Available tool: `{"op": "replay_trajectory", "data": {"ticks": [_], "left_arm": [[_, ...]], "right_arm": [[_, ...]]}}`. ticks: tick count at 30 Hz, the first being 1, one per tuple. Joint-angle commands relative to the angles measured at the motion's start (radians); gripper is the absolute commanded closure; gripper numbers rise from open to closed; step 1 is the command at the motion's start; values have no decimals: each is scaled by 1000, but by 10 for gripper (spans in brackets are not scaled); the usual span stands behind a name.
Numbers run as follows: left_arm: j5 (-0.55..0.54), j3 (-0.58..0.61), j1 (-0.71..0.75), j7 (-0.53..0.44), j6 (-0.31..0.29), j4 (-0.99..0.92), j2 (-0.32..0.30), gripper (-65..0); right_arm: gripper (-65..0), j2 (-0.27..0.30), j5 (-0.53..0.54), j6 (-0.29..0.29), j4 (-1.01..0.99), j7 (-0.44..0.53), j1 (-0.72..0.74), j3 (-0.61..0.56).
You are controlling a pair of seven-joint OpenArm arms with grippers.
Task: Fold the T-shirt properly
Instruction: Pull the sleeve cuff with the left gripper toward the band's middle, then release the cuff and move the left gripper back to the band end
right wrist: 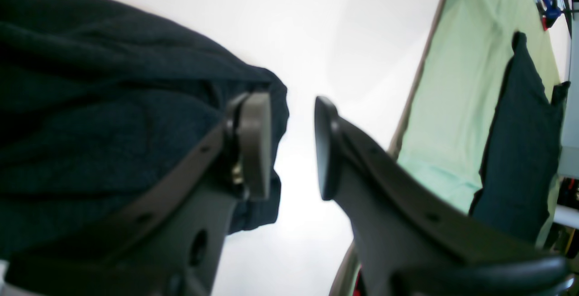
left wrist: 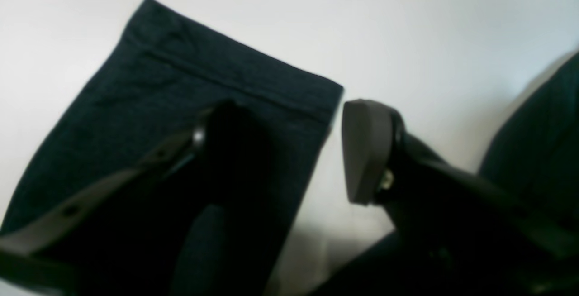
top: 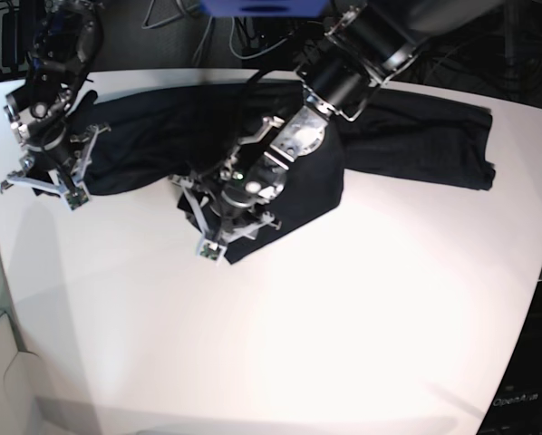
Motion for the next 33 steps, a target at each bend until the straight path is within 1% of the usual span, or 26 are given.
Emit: {"op": "replay_trajectory", "data": {"ticks": [1,2,4,5,8,9,13,16,20,22,25,28,33], "left_arm": [[12,-2,-17,23,3,-21,3,-345],[27,-2,-17,23,2,-44,4,-328],[64,-3,-17,23,2,-87,6,-258],[81,-3,-17,23,2,-101,6,-204],[95,-6,-16,23,3,-119,6,-12],[93,-8,-16,25,3,-119,3,0],[92,-9,-14,23,3,-102,-3,0],[92,-16,-11,23,5,-38,-3,0],[95,-108,23,40,5,132,-5,0],[95,-157,52,94,5,226,-32,0],[95,-220,96,143,5,392,-72,0],[85,-306,167,181,5,567,-121,0],[84,-424,299,247,-1,783,-172,0]], "right_arm": [[-181,9,1,-7,21,13,6,5],[-181,10,1,-7,21,13,6,5],[-181,10,1,-7,21,12,6,5],[-181,10,1,-7,21,12,6,5],[-181,10,1,-7,21,12,6,5],[-181,10,1,-7,21,12,6,5],[-181,9,1,-7,21,12,6,5],[-181,9,1,-7,21,12,6,5],[-181,9,1,-7,21,12,6,5],[-181,12,1,-7,21,12,6,5],[-181,13,1,-7,21,15,6,5],[-181,12,1,-7,21,16,6,5],[-181,9,3,-7,21,18,7,5]]}}
